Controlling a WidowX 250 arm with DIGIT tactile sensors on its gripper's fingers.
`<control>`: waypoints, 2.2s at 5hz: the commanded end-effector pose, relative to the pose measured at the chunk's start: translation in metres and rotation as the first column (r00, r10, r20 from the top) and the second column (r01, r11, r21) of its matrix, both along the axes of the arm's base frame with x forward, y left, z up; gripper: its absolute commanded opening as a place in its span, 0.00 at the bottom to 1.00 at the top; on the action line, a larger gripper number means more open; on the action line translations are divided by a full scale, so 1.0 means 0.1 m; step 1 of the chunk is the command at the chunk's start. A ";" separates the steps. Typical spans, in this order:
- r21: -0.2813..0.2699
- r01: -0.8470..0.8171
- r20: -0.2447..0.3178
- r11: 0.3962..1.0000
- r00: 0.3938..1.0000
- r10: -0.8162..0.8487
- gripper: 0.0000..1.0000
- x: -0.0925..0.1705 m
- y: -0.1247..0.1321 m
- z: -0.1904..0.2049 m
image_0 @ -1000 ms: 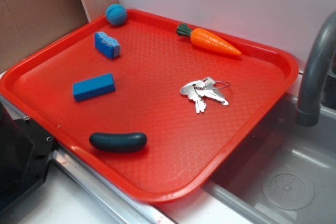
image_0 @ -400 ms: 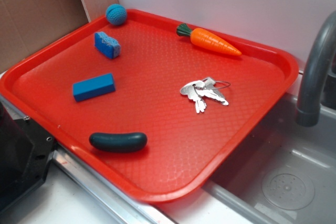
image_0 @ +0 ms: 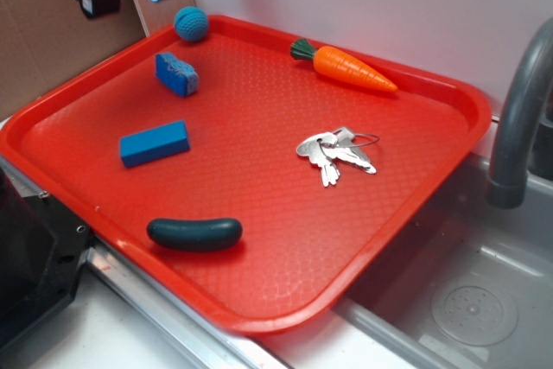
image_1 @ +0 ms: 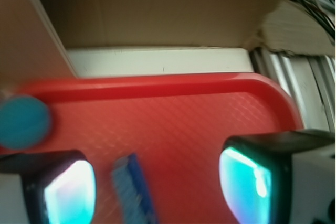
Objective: Grab the blue sponge.
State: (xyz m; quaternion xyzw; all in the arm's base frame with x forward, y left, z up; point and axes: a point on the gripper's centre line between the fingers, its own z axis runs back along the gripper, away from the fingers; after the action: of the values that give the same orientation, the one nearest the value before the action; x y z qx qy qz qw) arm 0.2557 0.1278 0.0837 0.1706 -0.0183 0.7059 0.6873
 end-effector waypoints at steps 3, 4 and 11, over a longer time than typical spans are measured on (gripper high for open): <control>-0.208 0.001 -0.088 0.978 0.996 -0.020 0.00 -0.30 -0.09 -0.36; -0.203 -0.005 -0.133 0.979 0.991 -0.022 0.00 -0.49 0.14 -0.52; -0.207 -0.277 0.145 0.938 0.940 0.309 0.00 -1.04 -0.24 1.05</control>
State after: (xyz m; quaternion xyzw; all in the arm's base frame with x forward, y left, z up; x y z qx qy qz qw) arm 0.1745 0.1056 0.1798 0.0542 0.0319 0.8009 0.5955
